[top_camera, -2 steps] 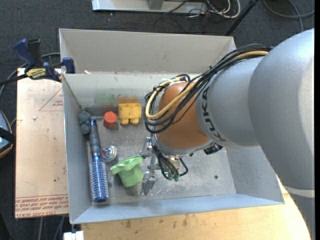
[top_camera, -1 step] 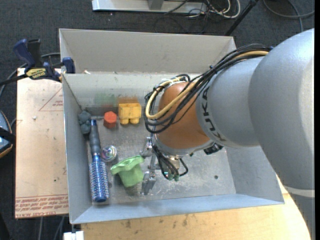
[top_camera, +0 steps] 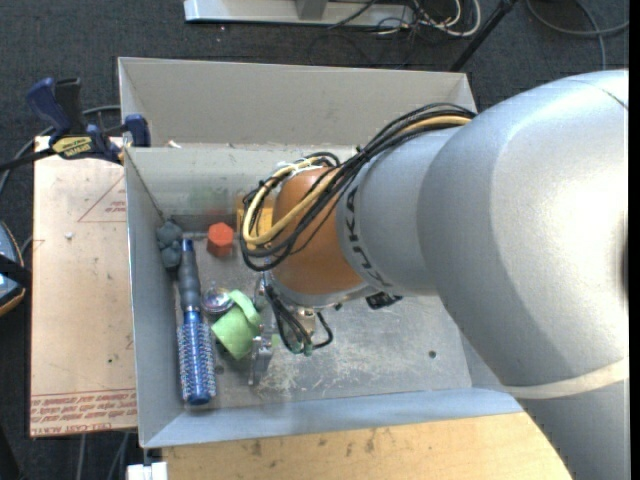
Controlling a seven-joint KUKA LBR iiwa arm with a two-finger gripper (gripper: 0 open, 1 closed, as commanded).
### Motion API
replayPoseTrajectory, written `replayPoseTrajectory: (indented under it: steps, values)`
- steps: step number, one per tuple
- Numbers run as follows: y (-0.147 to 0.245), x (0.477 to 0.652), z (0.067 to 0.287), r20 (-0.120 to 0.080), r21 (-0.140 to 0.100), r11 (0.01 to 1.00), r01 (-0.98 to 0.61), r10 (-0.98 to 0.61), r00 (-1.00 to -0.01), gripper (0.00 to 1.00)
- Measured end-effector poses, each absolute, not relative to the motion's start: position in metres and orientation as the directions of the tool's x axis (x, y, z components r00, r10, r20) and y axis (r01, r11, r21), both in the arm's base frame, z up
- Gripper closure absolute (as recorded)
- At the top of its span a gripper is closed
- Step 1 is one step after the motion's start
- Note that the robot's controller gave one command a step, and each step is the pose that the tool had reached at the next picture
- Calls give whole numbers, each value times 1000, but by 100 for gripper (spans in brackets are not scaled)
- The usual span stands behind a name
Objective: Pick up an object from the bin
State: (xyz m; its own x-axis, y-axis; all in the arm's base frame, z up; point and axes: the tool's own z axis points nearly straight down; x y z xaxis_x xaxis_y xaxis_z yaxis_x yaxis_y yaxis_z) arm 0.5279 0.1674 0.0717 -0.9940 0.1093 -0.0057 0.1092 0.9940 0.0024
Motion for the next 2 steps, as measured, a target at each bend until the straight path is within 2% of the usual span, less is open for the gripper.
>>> replayPoseTrajectory:
  steps: [1,2]
  values:
    - [167,530,76,-11,5,994,110,110,-994,100]
    - [159,537,347,-10,5,980,198,198,-980,100]
